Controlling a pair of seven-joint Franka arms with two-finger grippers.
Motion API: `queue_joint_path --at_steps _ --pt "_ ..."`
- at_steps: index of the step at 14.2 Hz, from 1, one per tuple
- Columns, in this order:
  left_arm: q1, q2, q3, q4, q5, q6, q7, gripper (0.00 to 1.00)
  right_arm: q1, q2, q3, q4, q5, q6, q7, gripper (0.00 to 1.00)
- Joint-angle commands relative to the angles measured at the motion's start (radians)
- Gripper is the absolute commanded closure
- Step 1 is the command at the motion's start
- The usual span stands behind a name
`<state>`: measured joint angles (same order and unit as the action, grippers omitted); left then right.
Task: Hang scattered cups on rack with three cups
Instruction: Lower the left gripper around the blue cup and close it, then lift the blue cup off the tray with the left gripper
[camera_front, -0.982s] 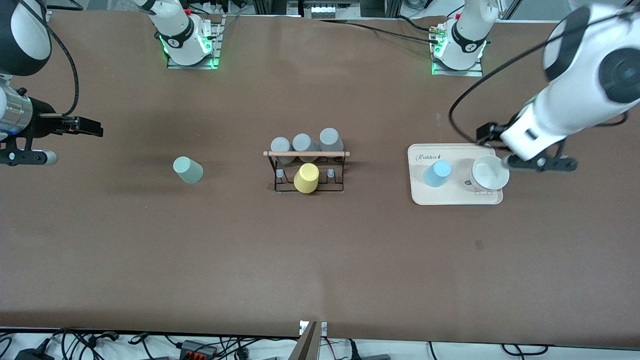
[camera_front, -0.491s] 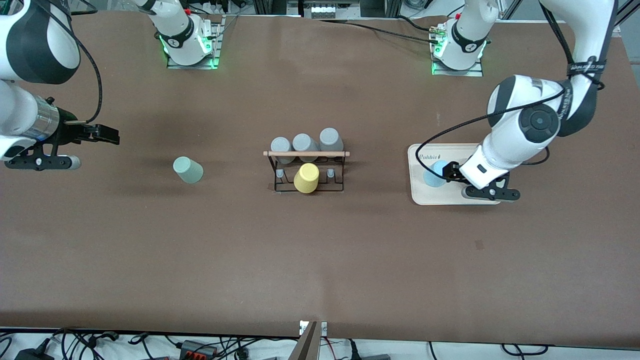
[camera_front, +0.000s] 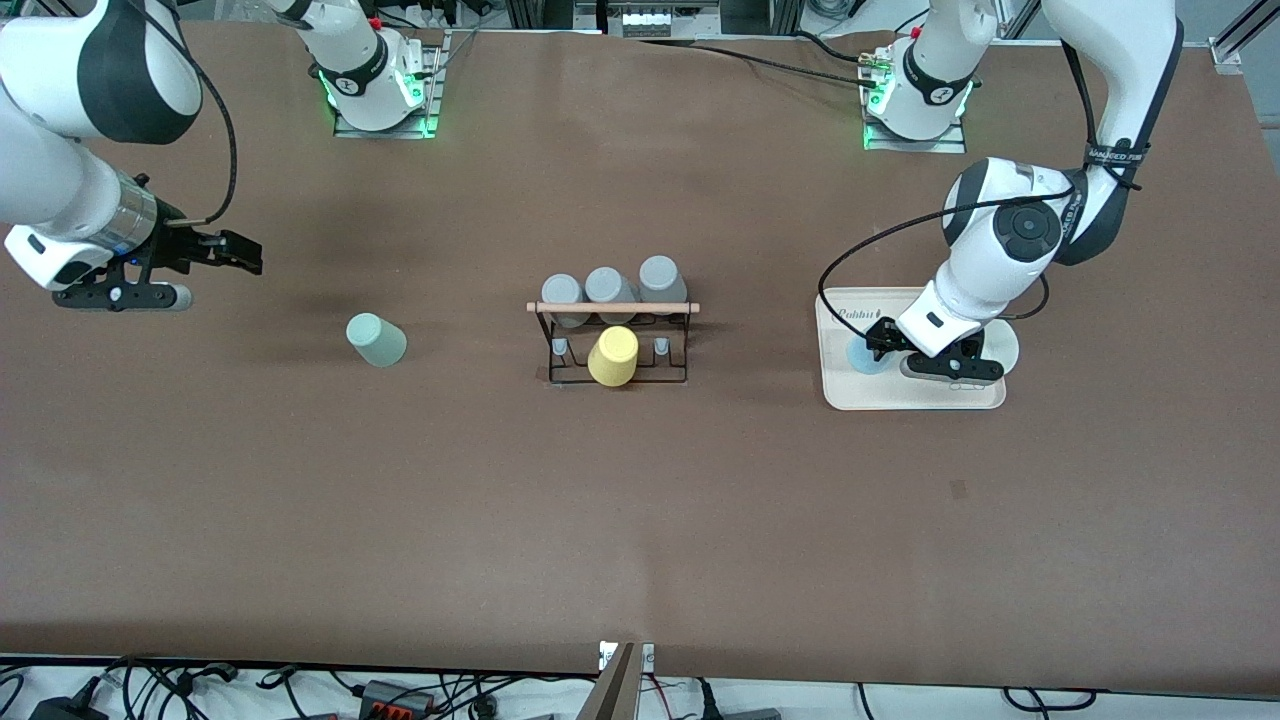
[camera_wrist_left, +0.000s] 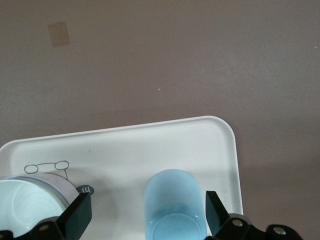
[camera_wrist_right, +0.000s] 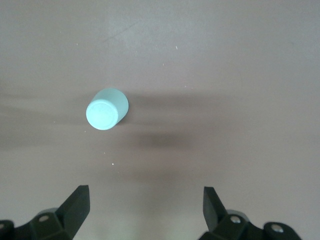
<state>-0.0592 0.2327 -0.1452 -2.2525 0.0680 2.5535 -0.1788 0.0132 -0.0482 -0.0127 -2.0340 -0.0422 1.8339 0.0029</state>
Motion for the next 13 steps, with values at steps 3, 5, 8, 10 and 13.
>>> queue_joint_path --at_steps 3,5,8,10,13 --pt "-0.008 0.002 -0.005 -0.041 0.032 0.048 -0.064 0.0 -0.001 -0.045 -0.001 -0.046 0.008 0.021 -0.006 0.0" --pt "-0.011 0.007 -0.005 -0.044 0.032 0.051 -0.062 0.0 -0.001 -0.044 -0.003 -0.046 0.008 0.025 -0.006 0.0" --pt "-0.033 0.045 -0.005 -0.044 0.032 0.071 -0.062 0.0 -0.001 -0.044 -0.003 -0.049 0.008 0.024 -0.007 0.0" --pt "-0.027 0.076 -0.005 -0.053 0.033 0.128 -0.051 0.0 -0.001 -0.044 -0.003 -0.052 0.01 0.025 -0.007 0.0" --pt "-0.039 0.077 -0.005 -0.062 0.033 0.128 -0.053 0.0 0.001 -0.044 -0.003 -0.054 0.008 0.025 -0.007 0.0"
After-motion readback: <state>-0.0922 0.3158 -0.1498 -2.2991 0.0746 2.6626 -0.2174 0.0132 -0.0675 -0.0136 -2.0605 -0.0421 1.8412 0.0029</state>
